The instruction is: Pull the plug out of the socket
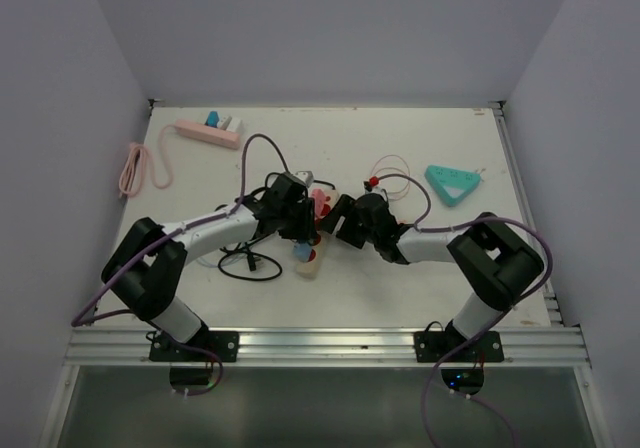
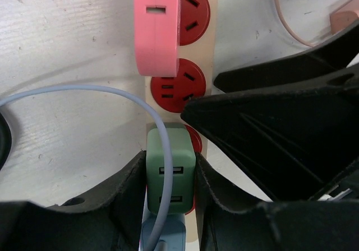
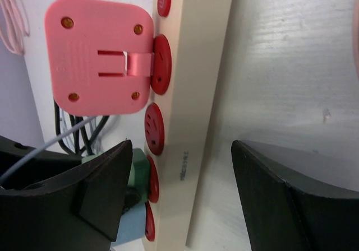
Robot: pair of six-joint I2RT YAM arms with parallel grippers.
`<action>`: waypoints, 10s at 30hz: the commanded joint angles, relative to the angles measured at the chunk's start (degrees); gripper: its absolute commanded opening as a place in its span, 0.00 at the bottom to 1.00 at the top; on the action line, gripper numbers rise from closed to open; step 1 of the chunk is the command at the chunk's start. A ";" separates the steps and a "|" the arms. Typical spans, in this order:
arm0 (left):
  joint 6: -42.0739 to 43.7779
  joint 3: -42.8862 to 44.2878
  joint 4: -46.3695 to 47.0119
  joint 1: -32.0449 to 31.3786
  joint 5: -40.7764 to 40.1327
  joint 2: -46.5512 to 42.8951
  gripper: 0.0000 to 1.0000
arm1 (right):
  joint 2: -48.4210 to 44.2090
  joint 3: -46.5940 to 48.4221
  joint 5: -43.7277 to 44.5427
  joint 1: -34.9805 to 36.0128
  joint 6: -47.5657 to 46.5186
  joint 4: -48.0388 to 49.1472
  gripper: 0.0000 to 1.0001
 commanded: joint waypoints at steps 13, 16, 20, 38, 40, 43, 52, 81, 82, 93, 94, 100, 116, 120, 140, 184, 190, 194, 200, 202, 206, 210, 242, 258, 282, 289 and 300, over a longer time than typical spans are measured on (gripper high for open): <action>-2.31 -4.91 9.40 0.70 3.57 -5.79 0.11 | 10.79 2.33 -6.33 -0.43 3.96 12.84 0.61; -3.01 -6.40 11.33 1.93 4.27 -6.49 0.11 | 11.50 1.62 -8.09 -0.35 3.78 13.99 0.55; -3.62 -8.33 13.54 2.90 5.33 -7.20 0.11 | 11.68 1.53 -10.29 -0.44 2.21 14.08 0.35; -8.98 -10.71 13.28 3.87 8.93 -13.79 0.93 | -9.50 4.34 -1.95 -0.26 -15.55 -8.59 0.00; -9.95 -11.06 14.24 3.96 10.77 -13.79 0.95 | -12.04 3.99 -1.07 -0.26 -16.17 -10.34 0.00; -11.36 -11.50 15.30 3.96 12.27 -13.88 0.97 | -14.33 3.99 1.03 -0.17 -17.66 -13.24 0.00; -7.23 -9.48 10.12 3.96 9.55 -18.44 0.93 | -20.93 7.15 8.33 -0.26 -24.60 -23.34 0.00; -6.08 -1.13 15.65 -0.26 16.84 -14.58 0.75 | -27.08 14.19 11.50 -0.26 -30.32 -31.71 0.00; -6.78 -1.91 15.91 -0.35 16.84 -14.58 0.75 | -27.26 14.27 11.59 -0.26 -29.71 -31.71 0.00; -8.20 -4.03 19.51 -1.23 18.16 -11.95 0.73 | -28.40 14.28 11.59 -0.26 -25.40 -29.60 0.00; -8.37 -4.12 19.78 -1.32 18.25 -11.77 0.72 | -28.49 14.10 11.51 -0.26 -24.96 -29.43 0.00; -9.16 -4.64 22.33 -2.10 19.83 -10.19 0.65 | -28.93 12.34 11.59 -0.26 -22.68 -27.05 0.00; -9.60 -5.87 23.82 -2.28 20.80 -9.22 0.30 | -31.12 8.74 13.08 -0.35 -21.88 -24.77 0.00; -9.69 -6.40 24.26 -2.28 20.62 -10.53 0.13 | -31.92 5.67 15.71 -0.52 -23.81 -25.38 0.00; -2.31 -4.21 12.58 0.18 16.94 -20.81 0.00 | -33.77 0.91 31.37 -3.42 -31.29 -38.65 0.00; 3.58 1.95 -5.44 1.32 9.37 -27.94 0.00 | -30.08 2.14 35.41 -8.78 -28.57 -46.21 0.00; 3.93 1.16 -4.31 1.23 7.88 -29.70 0.00 | -29.98 3.64 29.38 -8.96 -28.56 -44.55 0.00; 1.39 -1.65 0.70 1.32 10.24 -29.17 0.00 | -31.39 5.31 23.56 -8.96 -27.77 -42.18 0.00; -3.44 -4.11 12.12 1.23 17.72 -24.17 0.54 | -32.44 7.68 15.83 -8.87 -27.42 -38.40 0.00; -4.33 -4.29 15.64 1.23 18.95 -22.76 0.70 | -32.79 8.12 13.71 -8.96 -26.28 -36.99 0.00; -6.17 -3.50 20.22 0.80 20.18 -18.02 0.79 | -33.32 9.26 10.72 -8.87 -23.47 -33.48 0.00; -6.96 -2.97 22.85 -0.08 19.40 -14.41 0.79 | -32.27 10.41 6.86 -8.96 -21.80 -30.66 0.00; 3.14 8.71 12.83 -3.07 10.43 -12.38 0.88 | -28.58 10.76 1.66 -8.79 -20.48 -24.77 0.00; -3.01 5.46 17.66 -4.04 13.58 -7.64 0.75 | -28.75 10.50 0.43 -8.87 -20.04 -23.45 0.00; -6.79 2.21 19.60 -4.30 17.02 -2.89 0.50 | -29.89 10.50 -0.01 -8.87 -18.37 -20.73 0.00; -7.14 1.51 21.36 -4.39 18.95 -3.50 0.30 | -31.65 8.83 0.43 -8.87 -16.96 -19.50 0.00; -6.53 -0.95 25.40 -4.39 16.85 -7.37 0.00 | -32.71 4.70 -1.32 -8.87 -12.75 -18.79 0.41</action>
